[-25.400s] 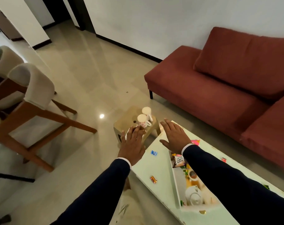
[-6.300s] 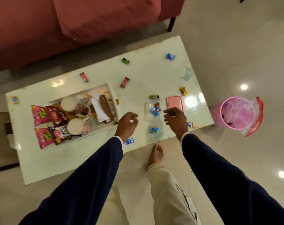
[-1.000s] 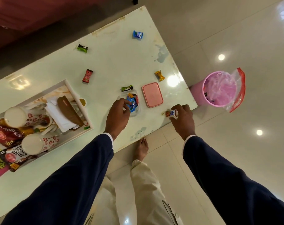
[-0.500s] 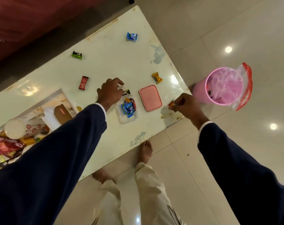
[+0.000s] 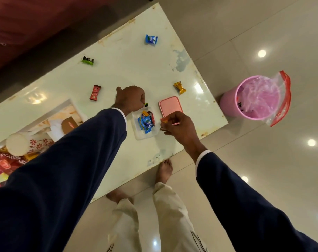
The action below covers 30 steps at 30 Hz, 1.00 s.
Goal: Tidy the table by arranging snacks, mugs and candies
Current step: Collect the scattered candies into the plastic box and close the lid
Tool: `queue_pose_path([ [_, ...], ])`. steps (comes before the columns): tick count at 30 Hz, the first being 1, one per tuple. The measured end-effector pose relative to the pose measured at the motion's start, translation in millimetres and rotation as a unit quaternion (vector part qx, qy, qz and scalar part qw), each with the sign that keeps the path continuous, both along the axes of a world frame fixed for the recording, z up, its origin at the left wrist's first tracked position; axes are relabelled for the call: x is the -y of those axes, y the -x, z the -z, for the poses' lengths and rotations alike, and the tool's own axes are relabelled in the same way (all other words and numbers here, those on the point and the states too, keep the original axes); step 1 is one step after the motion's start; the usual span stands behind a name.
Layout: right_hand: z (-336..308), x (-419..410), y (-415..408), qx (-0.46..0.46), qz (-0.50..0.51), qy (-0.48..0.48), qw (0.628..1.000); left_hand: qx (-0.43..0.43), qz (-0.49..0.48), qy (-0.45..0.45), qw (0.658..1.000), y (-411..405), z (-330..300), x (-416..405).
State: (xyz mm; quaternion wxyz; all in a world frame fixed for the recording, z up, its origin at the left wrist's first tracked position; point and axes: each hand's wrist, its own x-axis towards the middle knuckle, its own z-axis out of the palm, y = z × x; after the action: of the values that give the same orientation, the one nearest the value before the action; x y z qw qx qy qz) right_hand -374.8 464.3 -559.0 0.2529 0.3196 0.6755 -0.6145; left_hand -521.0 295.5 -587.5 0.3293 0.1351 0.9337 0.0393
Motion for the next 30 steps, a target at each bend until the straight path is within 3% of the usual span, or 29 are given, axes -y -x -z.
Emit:
queue_pose_path([
  [3, -0.2, 14.7, -0.6, -0.014, -0.055, -0.050, 0.997, -0.026, -0.033, -0.034, 0.999, -4.1, -4.1, 8.4],
  [6, -3.5, 28.5, 3.5, -0.017, -0.075, -0.046, 0.996, -0.070, -0.127, -0.091, 0.985, -13.5, -17.9, 24.6],
  [10, -8.4, 46.1, 12.0, -0.052, -0.115, -0.115, 0.985, -0.048, -0.304, -0.244, 0.920, -46.2, -37.9, 44.6],
  [16, -10.8, 38.9, 18.5, -0.043, -0.138, -0.167, 0.975, -0.010, -0.392, -0.268, 0.880, -111.7, -26.4, 44.2],
  [21, -11.1, 19.2, 24.7, -0.036, -0.157, -0.190, 0.968, -0.016, -0.428, -0.313, 0.848, -120.6, -19.9, 47.8],
  [30, 21.6, -18.4, 96.4, -0.115, -0.143, -0.377, 0.908, -0.121, -0.355, -0.205, 0.904, -54.7, -7.1, 135.8],
])
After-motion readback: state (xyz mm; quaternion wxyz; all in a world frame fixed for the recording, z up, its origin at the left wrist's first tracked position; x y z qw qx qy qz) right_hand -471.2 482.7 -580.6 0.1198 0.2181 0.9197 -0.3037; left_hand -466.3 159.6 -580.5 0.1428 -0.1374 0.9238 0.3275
